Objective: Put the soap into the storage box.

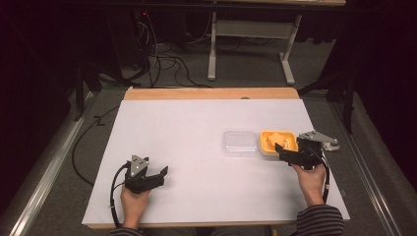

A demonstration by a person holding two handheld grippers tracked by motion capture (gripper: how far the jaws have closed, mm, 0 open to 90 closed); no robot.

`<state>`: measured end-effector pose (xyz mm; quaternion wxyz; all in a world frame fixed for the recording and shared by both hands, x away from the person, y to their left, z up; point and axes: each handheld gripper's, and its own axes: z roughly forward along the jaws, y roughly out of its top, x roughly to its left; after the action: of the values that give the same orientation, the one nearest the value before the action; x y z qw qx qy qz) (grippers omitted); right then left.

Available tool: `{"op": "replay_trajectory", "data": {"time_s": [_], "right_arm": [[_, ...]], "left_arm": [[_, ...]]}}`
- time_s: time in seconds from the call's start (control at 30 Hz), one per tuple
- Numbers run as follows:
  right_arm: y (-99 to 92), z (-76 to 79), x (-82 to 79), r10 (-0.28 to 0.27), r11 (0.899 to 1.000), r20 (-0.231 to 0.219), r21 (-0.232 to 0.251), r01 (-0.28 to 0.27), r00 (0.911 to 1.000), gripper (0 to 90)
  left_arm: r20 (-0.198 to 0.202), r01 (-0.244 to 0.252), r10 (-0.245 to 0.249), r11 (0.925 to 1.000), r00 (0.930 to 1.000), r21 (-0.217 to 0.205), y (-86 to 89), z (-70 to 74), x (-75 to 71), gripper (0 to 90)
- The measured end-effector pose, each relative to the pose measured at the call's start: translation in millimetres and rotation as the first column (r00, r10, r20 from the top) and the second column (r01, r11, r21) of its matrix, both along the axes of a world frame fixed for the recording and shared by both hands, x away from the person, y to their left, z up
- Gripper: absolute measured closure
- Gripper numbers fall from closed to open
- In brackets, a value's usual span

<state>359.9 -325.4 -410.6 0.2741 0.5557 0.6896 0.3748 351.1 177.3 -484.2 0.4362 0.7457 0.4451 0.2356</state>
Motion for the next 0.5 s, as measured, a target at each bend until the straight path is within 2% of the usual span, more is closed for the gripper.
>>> {"op": "replay_trajectory", "data": {"time_s": [0.5], "right_arm": [[7.9, -1.2, -20.6, 0.052, 0.999, 0.037, 0.011, -0.052, 0.998, 14.9]], "left_arm": [[-0.001, 0.002, -0.002, 1.0, 1.0, 0.0, -0.1, 0.0, 0.1, 19.6]]}}
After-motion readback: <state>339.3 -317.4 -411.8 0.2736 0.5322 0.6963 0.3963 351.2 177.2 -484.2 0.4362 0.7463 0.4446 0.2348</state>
